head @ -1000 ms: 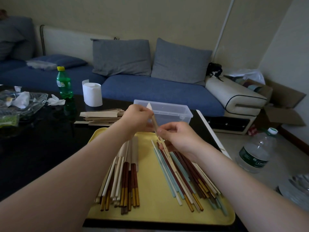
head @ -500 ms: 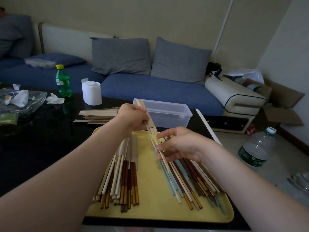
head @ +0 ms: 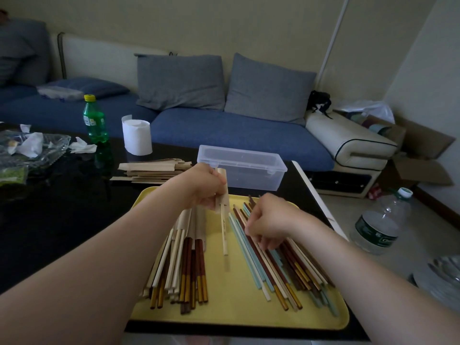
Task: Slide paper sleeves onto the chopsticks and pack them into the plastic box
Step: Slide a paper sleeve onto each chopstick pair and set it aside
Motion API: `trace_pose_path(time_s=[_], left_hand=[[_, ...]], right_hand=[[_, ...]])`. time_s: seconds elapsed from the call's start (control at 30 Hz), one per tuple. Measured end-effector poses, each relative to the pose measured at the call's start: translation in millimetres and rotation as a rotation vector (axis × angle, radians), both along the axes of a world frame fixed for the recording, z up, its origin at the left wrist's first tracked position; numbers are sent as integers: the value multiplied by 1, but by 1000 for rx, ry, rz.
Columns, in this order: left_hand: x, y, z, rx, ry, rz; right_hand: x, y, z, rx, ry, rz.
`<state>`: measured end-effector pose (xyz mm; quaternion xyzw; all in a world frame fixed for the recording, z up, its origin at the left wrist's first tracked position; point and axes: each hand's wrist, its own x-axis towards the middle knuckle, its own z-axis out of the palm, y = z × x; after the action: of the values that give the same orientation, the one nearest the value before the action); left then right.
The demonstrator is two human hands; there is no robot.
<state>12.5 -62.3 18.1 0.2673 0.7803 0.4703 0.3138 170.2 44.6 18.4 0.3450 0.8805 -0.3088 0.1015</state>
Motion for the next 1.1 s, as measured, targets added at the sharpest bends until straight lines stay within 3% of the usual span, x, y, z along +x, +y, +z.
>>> trace_pose_path(time_s=[0.13, 0.7, 0.9, 1.1], left_hand=[[-4, 1, -2, -14, 41, 9], [-10, 0, -6, -29, 69, 2], [-9, -3, -7, -16, 57, 20], [-11, -4, -6, 48, 53, 102]], right_hand=[[-9, -5, -12, 78, -111, 23], [-24, -32, -18, 300, -158, 52], [-21, -33, -9, 198, -165, 20], [-10, -18, 8, 37, 87, -63]])
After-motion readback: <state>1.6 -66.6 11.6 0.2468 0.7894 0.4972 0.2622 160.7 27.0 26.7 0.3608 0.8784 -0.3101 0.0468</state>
